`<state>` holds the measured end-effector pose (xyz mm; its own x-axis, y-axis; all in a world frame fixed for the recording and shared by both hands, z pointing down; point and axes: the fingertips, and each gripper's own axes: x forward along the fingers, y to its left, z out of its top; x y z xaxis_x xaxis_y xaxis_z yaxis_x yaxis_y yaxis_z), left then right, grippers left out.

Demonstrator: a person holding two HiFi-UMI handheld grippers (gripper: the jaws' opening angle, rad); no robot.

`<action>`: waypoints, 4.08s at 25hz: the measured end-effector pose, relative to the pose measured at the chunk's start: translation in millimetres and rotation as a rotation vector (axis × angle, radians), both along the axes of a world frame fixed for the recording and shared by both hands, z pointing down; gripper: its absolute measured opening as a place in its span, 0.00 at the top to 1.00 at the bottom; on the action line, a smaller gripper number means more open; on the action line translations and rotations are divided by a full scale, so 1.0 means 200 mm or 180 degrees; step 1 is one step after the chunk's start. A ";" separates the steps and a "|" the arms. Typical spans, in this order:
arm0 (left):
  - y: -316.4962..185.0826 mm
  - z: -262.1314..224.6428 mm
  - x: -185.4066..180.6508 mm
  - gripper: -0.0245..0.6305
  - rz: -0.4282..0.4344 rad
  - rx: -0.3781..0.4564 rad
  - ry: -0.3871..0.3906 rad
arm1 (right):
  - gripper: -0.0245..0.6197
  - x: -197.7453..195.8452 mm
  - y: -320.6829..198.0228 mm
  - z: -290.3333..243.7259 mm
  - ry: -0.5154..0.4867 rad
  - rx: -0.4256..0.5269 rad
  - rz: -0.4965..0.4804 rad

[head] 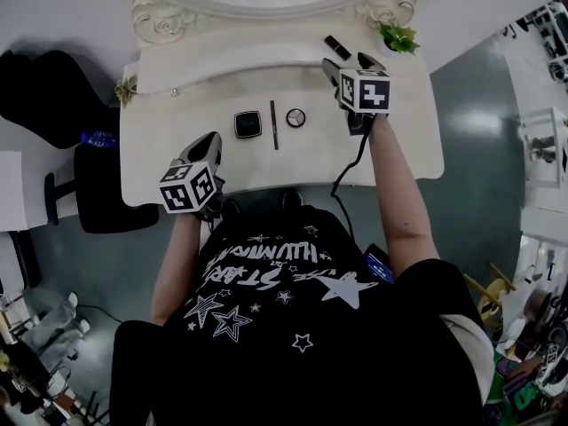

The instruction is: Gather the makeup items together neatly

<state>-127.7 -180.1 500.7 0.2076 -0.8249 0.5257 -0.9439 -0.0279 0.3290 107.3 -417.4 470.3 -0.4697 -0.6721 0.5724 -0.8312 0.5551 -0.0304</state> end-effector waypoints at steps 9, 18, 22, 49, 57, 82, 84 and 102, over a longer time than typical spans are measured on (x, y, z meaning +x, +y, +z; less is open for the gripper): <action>0.03 0.01 0.06 0.96 -0.0214 -0.0018 -0.0021 | 0.50 -0.02 -0.13 0.00 0.0277 -0.0003 -0.0333; 0.08 0.04 0.09 0.96 -0.0438 -0.0052 0.0006 | 0.60 -0.07 -0.20 0.06 0.0472 -0.0079 -0.0655; 0.09 0.05 0.09 0.96 -0.0498 -0.0060 0.0020 | 0.65 -0.09 -0.21 0.09 0.0556 -0.0125 -0.0723; 0.01 0.04 0.05 0.96 -0.0103 -0.0021 0.0053 | 0.76 -0.06 0.05 -0.06 0.0117 -0.0111 -0.0245; 0.00 0.04 0.04 0.96 0.0184 -0.0056 0.0058 | 0.76 -0.02 0.21 0.01 0.0026 -0.0120 0.0083; 0.00 0.11 -0.05 0.96 0.0461 -0.0195 0.0087 | 0.76 -0.02 0.56 0.49 0.0257 -0.0651 0.0453; 0.00 0.11 -0.04 0.96 0.0469 -0.0198 0.0094 | 0.76 -0.01 0.57 0.50 0.0291 -0.0687 0.0488; 0.02 0.11 -0.12 0.96 0.0594 -0.0162 0.0146 | 0.70 0.01 0.61 0.53 0.0562 -0.0649 0.0759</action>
<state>-150.9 -176.2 522.5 0.3790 -0.7426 0.5522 -0.9080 -0.1832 0.3769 109.1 -294.8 576.8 -0.1953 -0.6146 0.7643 -0.9390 0.3422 0.0352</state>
